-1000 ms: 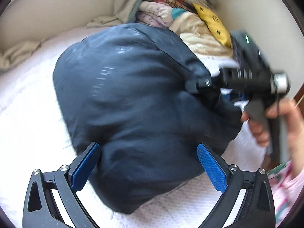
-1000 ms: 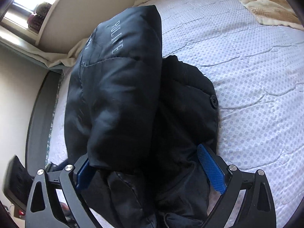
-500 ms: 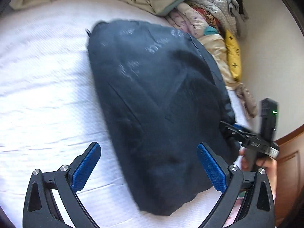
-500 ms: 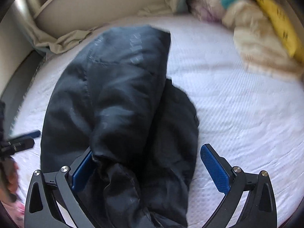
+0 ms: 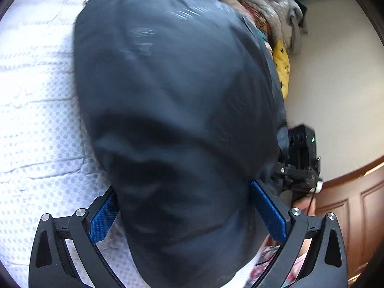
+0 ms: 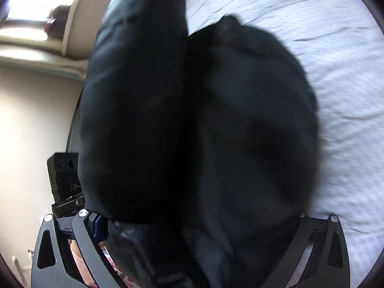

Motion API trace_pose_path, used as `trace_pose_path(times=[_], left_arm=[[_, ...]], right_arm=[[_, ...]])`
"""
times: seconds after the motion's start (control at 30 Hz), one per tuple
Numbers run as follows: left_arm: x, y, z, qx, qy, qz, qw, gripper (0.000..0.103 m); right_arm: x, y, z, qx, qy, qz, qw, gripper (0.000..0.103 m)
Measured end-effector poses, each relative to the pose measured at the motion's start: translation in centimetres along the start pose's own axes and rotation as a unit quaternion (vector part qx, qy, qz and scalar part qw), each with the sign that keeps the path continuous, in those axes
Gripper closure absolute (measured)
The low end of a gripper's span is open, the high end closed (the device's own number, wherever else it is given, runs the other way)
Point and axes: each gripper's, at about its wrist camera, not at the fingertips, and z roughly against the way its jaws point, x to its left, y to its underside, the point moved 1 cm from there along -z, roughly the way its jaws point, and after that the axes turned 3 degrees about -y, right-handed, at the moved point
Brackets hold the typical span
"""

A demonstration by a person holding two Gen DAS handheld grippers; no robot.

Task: Fold large clothes

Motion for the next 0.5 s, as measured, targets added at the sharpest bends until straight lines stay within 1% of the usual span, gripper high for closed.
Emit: trace_pose_path(times=[0.03,0.1,0.2,0.3,0.43,0.5], left_arm=[[-0.3,0.2,0.0,-0.004,-0.005,-0.005,1.0000,0.005],[-0.5,0.4,0.4,-0.014,-0.007,-0.008,0.9999,0.009],[-1.0,0.5,1.4,-0.027,-0.011,-0.014,0.9995,0.015],[-1.2,0.6,2.6,-0.040,-0.013,-0.022,0.9989,0.018],[-1.1,0.3,5.2,-0.068,-0.025,-0.030,0.9969,0.019],[-0.7,0.2,6.8,-0.085,-0.033,-0.032,0.9953,0.019]], right_arm=[[0.1,-0.1,-0.2,0.000,-0.003,0.001,1.000,0.008],[0.1,-0.1,-0.4,-0.002,-0.021,-0.002,1.000,0.017],[0.5,-0.2,-0.2,-0.011,-0.037,0.000,0.999,0.024],[1.5,-0.3,0.3,-0.018,-0.037,0.019,0.999,0.029],[3.8,-0.1,0.0,-0.027,-0.040,0.046,0.998,0.030],[5.5,-0.3,-0.6,-0.030,-0.049,0.062,0.996,0.030]])
